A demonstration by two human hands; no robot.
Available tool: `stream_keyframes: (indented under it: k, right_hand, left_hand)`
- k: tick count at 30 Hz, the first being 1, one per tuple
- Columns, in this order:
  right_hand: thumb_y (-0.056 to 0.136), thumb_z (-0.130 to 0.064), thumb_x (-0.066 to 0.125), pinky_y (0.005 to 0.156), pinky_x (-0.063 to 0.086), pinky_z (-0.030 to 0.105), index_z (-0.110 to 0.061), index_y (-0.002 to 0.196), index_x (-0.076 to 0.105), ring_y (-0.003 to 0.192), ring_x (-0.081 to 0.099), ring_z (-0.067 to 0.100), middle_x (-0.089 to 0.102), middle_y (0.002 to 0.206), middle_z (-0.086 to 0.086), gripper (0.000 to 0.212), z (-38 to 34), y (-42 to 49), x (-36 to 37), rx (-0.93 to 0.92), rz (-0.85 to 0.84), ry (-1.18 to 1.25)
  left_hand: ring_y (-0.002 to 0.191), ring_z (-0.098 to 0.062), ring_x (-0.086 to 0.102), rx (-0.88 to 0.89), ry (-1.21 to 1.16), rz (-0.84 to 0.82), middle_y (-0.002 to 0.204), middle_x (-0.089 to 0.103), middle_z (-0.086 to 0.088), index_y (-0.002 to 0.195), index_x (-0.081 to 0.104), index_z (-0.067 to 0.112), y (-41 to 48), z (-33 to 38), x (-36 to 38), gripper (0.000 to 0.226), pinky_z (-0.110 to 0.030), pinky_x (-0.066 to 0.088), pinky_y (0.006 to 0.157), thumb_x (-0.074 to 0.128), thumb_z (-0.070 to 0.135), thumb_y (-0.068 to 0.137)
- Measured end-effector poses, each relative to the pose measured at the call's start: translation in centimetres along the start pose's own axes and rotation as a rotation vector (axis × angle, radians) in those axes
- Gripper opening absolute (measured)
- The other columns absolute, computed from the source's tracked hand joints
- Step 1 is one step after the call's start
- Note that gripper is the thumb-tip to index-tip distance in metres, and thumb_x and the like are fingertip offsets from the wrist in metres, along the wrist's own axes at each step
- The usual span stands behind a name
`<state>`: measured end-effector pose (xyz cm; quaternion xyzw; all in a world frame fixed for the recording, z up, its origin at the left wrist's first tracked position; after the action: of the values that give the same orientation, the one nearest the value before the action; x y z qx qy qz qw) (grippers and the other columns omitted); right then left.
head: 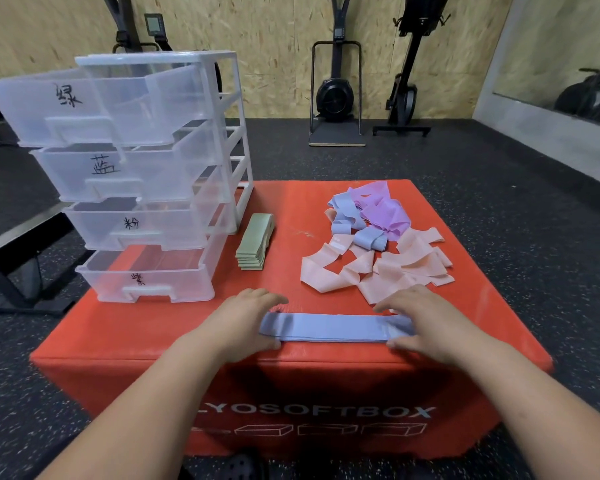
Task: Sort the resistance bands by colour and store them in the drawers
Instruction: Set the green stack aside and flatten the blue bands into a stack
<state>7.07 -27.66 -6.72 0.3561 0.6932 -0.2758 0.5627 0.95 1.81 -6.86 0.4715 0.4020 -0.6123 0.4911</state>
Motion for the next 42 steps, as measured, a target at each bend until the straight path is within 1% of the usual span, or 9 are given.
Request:
stream_keyframes:
  k: [4, 12, 17, 20, 25, 28, 32, 38, 42]
  right_hand:
    - [0.079, -0.052, 0.079, 0.106, 0.043, 0.033, -0.044, 0.143, 0.053, 0.127, 0.047, 0.01, 0.062, 0.133, -0.022, 0.07, 0.0, 0.7, 0.8, -0.005, -0.047, -0.113]
    - [0.081, -0.054, 0.079, 0.102, 0.044, 0.033, -0.044, 0.138, 0.057, 0.122, 0.047, 0.01, 0.064, 0.129, -0.026, 0.061, 0.0, 1.1, 0.7, -0.014, -0.07, -0.148]
    - [0.075, -0.06, 0.08, 0.103, 0.044, 0.032, -0.046, 0.134, 0.06, 0.12, 0.045, 0.004, 0.063, 0.125, -0.029, 0.063, 0.6, 1.4, 0.6, -0.011, -0.063, -0.082]
    - [0.077, -0.064, 0.077, 0.102, 0.043, 0.026, -0.049, 0.127, 0.064, 0.121, 0.046, 0.0, 0.061, 0.122, -0.029, 0.054, 1.2, 1.7, -0.5, 0.008, 0.01, 0.032]
    - [0.089, -0.053, 0.073, 0.108, 0.038, 0.031, -0.041, 0.134, 0.063, 0.132, 0.045, 0.012, 0.058, 0.139, -0.018, 0.048, 2.8, 3.7, -2.6, 0.101, 0.145, 0.026]
    - [0.091, -0.059, 0.066, 0.115, 0.037, 0.04, -0.041, 0.139, 0.06, 0.138, 0.041, 0.017, 0.052, 0.149, -0.014, 0.051, 4.6, 5.7, -2.3, 0.169, 0.153, -0.018]
    - [0.092, -0.071, 0.045, 0.116, 0.037, 0.048, -0.043, 0.143, 0.055, 0.146, 0.033, 0.02, 0.044, 0.157, -0.014, 0.059, 5.9, 8.8, -2.0, 0.244, 0.158, -0.056]
    - [0.099, -0.07, 0.038, 0.125, 0.023, 0.048, -0.044, 0.153, 0.043, 0.157, 0.015, 0.023, 0.028, 0.168, -0.011, 0.059, 6.5, 13.0, -0.5, 0.311, 0.113, -0.053]
    - [0.102, -0.067, 0.031, 0.123, 0.019, 0.046, -0.041, 0.151, 0.046, 0.155, 0.016, 0.024, 0.03, 0.167, -0.012, 0.057, 6.5, 15.0, 0.6, 0.319, 0.068, -0.122]
  left_hand:
    - [0.129, -0.015, 0.054, 0.01, -0.002, 0.004, 0.139, 0.061, 0.015, 0.151, 0.047, 0.04, 0.2, 0.3, 0.2, 0.077, -0.037, 0.047, 0.108, 0.084, 0.042, 0.083]
    - [0.12, -0.012, 0.057, 0.008, 0.007, -0.012, 0.131, 0.063, 0.018, 0.144, 0.053, 0.042, 0.8, 0.3, -0.2, 0.072, -0.036, 0.051, 0.101, 0.086, 0.044, 0.08]
    - [0.118, -0.01, 0.053, 0.027, -0.023, -0.041, 0.128, 0.06, 0.018, 0.145, 0.05, 0.045, 1.6, 0.3, 0.3, 0.077, -0.037, 0.052, 0.101, 0.085, 0.051, 0.077]
    - [0.124, -0.009, 0.049, 0.07, -0.064, 0.019, 0.132, 0.057, 0.016, 0.148, 0.049, 0.042, 2.3, 0.7, 0.0, 0.074, -0.034, 0.048, 0.105, 0.079, 0.059, 0.082]
    - [0.128, -0.017, 0.049, 0.104, -0.045, 0.162, 0.137, 0.055, 0.01, 0.149, 0.05, 0.037, 5.0, 1.9, -0.9, 0.068, -0.04, 0.047, 0.106, 0.073, 0.058, 0.089]
    - [0.127, -0.021, 0.05, 0.091, -0.04, 0.225, 0.138, 0.055, 0.008, 0.148, 0.053, 0.034, 7.3, 2.5, -1.1, 0.064, -0.042, 0.046, 0.106, 0.072, 0.051, 0.09]
    - [0.123, -0.023, 0.051, 0.083, -0.073, 0.321, 0.138, 0.056, 0.006, 0.146, 0.056, 0.031, 10.2, 3.0, -1.2, 0.056, -0.038, 0.046, 0.104, 0.07, 0.044, 0.093]
    - [0.125, -0.02, 0.049, 0.063, -0.133, 0.355, 0.137, 0.053, 0.008, 0.145, 0.055, 0.032, 13.5, 2.4, -0.9, 0.053, -0.036, 0.045, 0.106, 0.066, 0.044, 0.095]
    - [0.124, -0.018, 0.048, 0.048, -0.175, 0.35, 0.134, 0.054, 0.01, 0.142, 0.057, 0.033, 14.7, 1.7, -0.5, 0.05, -0.035, 0.045, 0.106, 0.064, 0.047, 0.095]
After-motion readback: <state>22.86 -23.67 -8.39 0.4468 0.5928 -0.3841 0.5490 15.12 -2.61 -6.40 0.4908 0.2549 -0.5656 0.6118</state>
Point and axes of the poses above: each hand's wrist, its own y-axis towards the middle knuckle, its own x-axis out of the palm, z = x × y, the point moved 9 cm from there along y, towards the middle knuckle
